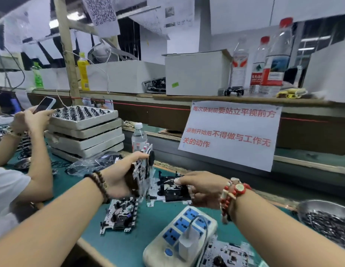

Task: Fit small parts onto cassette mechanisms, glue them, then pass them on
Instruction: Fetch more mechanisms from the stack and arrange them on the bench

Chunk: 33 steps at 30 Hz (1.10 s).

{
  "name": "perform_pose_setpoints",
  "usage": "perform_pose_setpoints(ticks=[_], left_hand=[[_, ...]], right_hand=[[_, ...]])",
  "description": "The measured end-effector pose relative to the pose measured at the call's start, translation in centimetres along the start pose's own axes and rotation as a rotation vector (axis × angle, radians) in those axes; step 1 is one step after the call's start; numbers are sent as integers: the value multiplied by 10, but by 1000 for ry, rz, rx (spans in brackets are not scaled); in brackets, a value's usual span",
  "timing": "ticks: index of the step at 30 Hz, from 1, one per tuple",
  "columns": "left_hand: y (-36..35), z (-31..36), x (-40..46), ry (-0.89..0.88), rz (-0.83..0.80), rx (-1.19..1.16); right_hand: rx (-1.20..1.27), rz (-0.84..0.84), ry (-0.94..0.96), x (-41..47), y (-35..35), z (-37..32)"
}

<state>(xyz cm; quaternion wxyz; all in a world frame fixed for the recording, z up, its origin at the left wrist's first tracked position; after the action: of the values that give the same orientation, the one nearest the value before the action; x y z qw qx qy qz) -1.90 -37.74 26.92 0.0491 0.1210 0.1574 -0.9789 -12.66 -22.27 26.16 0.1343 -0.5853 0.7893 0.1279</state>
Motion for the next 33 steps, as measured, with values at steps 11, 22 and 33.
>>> perform_pose_setpoints(ticks=[11, 22, 33], left_hand=[[-110, -36, 57, 205, -175, 351], [-167, -38, 86, 231, -240, 436], [-172, -23, 99, 346, -194, 506]], right_hand=[[-131, 328, -69, -70, 50, 22], [-220, 507, -122, -98, 96, 31], [-222, 433, -174, -125, 92, 1]])
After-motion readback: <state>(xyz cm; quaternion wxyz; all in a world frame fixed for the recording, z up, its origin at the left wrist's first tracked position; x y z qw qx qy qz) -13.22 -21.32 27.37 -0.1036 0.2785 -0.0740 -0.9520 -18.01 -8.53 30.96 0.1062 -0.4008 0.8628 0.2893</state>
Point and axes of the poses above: each hand's wrist, its own x-axis towards the middle knuckle, its own y-axis out of the back of the hand, z = x × y, the point moved 4 cm from there along x, towards the middle knuckle, and after that the axes turned 14 degrees about -z, right-handed, at the moved point
